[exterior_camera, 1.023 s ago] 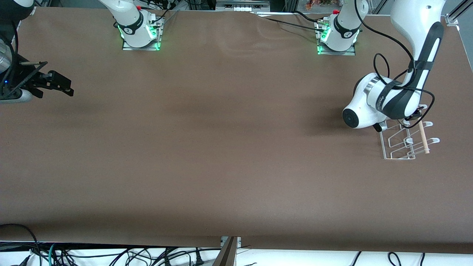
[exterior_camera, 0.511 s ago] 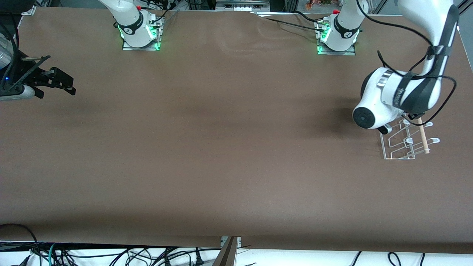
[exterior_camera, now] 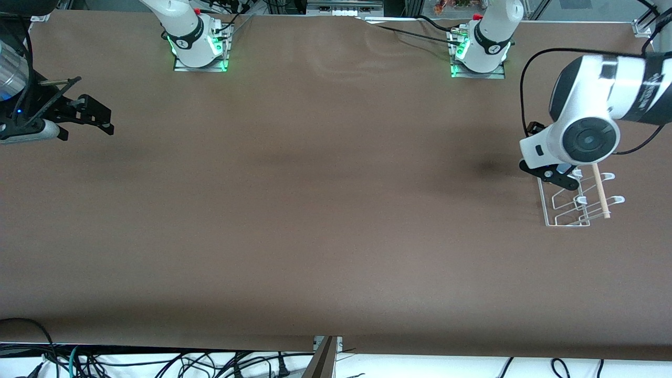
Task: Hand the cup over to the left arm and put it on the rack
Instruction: 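Open the left gripper and raise it away from the rack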
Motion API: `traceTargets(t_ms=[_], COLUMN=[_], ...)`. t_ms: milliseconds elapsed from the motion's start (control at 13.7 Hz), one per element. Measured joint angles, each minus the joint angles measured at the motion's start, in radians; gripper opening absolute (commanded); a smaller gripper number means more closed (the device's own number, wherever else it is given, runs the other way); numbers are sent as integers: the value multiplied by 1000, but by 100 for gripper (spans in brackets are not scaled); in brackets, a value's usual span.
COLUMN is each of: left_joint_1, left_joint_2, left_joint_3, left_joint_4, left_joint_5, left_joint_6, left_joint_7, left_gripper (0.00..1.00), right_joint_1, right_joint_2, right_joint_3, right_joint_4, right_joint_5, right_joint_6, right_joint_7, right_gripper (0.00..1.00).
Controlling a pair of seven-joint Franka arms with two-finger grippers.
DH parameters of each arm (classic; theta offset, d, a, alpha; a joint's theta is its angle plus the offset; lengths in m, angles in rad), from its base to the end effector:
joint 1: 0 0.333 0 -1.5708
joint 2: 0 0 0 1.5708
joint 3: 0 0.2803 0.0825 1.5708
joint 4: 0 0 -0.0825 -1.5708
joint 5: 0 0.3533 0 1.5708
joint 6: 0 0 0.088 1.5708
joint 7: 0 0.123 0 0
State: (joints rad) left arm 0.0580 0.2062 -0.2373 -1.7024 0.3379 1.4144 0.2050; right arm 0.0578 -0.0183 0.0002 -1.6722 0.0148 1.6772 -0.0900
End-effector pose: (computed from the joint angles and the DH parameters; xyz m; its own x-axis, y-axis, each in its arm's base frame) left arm 0.5206 -0.0425 0.4091 0.8036 -0.3103 -0.5078 -0.4456 -0.8794 -0.1678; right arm 0.5261 0.0322 0.5467 0.9890 0.1459 0.0245 0.1462 -0.9892 -0.0126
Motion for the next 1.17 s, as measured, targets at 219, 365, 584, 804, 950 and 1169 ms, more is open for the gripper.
traceTargets(t_ms=[219,365,584,804,950,1169], left_joint_1=[-2,-6,-69,-95,-96,-96], left_joint_2=[-26,-73,-166,-241,-253,-245], left_joint_3=[-2,3,90,155,158,162], left_joint_4=[116,140,110,27,-9,-27], left_joint_5=[-174,-241,-313,-335,-337,-337], left_joint_6=[18,80,151,186,201,210], left_joint_7=[-50,-57,-63,-101,-155,-179], left_gripper=[100,100,100,100,100,100], right_joint_1=[6,9,10,10,10,10], right_joint_2=[0,0,0,0,0,0], right_joint_3=[0,0,-1,-1,-1,-1], right_joint_4=[0,1,1,1,1,1], right_joint_5=[0,0,0,0,0,0], right_joint_6=[1,1,1,1,1,1], right_joint_7=[0,0,0,0,0,0], right_gripper=[99,99,99,99,99,99])
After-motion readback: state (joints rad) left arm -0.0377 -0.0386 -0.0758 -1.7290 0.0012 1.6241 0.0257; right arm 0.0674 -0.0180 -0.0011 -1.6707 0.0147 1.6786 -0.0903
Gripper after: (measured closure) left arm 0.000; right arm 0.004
